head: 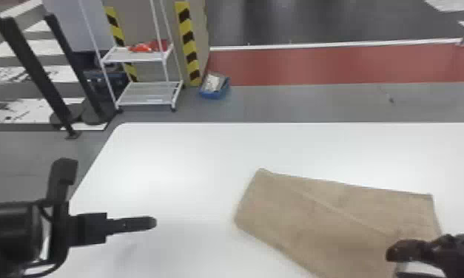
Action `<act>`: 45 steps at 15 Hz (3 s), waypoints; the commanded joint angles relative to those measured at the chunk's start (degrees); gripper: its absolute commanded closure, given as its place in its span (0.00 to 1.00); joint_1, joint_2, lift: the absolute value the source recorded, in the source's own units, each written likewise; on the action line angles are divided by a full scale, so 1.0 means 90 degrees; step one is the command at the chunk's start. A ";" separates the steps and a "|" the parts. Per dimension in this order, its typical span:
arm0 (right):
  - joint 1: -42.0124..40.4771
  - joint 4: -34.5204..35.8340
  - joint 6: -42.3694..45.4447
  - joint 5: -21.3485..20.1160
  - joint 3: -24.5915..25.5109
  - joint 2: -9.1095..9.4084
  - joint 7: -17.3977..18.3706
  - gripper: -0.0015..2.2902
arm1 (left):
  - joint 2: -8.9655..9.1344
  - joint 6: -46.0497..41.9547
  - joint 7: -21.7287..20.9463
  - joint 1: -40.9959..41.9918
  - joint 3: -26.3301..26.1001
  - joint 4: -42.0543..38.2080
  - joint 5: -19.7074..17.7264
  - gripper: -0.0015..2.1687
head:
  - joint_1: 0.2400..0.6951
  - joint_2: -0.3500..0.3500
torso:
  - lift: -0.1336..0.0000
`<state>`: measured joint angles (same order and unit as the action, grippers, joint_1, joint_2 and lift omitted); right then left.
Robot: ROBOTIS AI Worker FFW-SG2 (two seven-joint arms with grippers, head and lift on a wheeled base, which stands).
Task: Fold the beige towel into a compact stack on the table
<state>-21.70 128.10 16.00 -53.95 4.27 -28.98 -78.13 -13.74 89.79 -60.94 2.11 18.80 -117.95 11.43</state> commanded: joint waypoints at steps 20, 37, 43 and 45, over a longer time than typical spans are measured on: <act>0.0673 0.0669 -1.1787 0.2674 0.1196 0.3226 0.1260 0.06 | -0.0162 0.0027 -0.0084 -0.0166 -0.0214 0.0586 -0.0079 0.03 | 1.00 0.65 | 0.07; 0.1015 0.0220 -1.1787 0.3221 0.1362 0.3226 0.1699 0.26 | -0.0192 0.0027 -0.0064 -0.0166 -0.0223 0.0752 -0.0079 0.03 | 1.00 0.61 | 0.07; 0.0985 0.0337 -1.1787 0.3289 0.1391 0.3226 0.1523 0.58 | -0.0201 0.0027 -0.0074 -0.0156 -0.0214 0.0801 -0.0088 0.04 | 1.00 0.63 | 0.07; 0.0966 0.0581 -1.1787 0.3553 0.1420 0.3226 0.1387 0.61 | -0.0211 0.0027 -0.0074 -0.0156 -0.0204 0.0801 -0.0079 0.04 | 1.00 0.64 | 0.07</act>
<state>-12.85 131.91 -89.43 -23.78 16.87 0.00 -65.49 -15.61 89.79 -61.61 0.70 16.89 -110.75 10.67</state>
